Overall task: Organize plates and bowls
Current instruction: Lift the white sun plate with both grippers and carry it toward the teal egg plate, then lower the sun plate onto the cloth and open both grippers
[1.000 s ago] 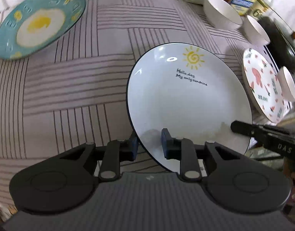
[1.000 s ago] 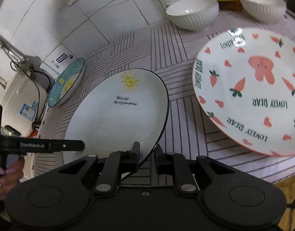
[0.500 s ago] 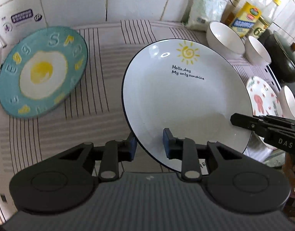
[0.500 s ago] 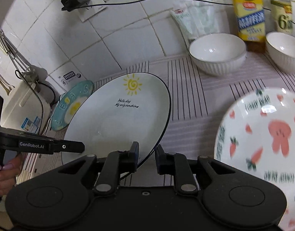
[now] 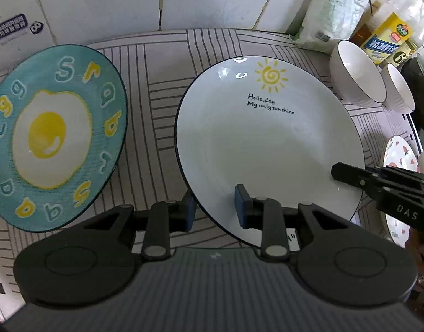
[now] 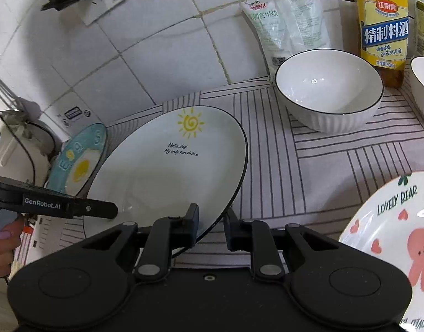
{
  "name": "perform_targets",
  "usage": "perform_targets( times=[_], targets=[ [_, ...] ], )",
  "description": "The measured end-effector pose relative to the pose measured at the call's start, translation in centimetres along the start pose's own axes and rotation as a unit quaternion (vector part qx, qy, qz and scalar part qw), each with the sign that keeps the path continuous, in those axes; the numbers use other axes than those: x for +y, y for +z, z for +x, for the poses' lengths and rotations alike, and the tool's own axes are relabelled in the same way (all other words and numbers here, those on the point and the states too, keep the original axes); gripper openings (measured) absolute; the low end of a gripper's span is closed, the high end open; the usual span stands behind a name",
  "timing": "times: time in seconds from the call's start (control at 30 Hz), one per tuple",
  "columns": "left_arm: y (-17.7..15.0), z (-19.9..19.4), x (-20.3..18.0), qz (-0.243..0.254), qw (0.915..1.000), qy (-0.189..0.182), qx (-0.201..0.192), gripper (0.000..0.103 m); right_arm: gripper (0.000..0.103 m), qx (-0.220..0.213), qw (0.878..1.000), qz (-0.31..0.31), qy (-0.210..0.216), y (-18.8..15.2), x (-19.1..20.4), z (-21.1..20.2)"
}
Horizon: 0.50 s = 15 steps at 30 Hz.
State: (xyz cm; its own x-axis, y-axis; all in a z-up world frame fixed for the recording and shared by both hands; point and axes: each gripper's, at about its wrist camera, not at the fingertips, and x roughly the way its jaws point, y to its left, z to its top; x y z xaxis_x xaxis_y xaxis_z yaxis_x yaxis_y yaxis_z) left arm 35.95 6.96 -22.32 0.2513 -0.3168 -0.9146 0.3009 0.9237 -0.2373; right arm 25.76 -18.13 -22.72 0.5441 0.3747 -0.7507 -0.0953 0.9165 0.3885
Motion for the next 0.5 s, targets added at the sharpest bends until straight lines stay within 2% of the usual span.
perform_targets(
  times=[0.27, 0.37, 0.5],
  targets=[
    [0.1, 1.1, -0.2, -0.019, 0.9997, 0.008, 0.012, 0.028, 0.025, 0.017, 0.999, -0.009, -0.028, 0.6, 0.2, 1.1],
    [0.3, 1.7, -1.1, -0.016, 0.9990, 0.031, 0.028, 0.029, 0.028, 0.032, 0.998, -0.008, -0.055, 0.4, 0.6, 1.7],
    [0.1, 1.4, -1.2, -0.041, 0.9982, 0.036, 0.024, 0.030, 0.035, 0.017, 0.998, 0.010, -0.056, 0.3, 0.6, 0.3]
  ],
)
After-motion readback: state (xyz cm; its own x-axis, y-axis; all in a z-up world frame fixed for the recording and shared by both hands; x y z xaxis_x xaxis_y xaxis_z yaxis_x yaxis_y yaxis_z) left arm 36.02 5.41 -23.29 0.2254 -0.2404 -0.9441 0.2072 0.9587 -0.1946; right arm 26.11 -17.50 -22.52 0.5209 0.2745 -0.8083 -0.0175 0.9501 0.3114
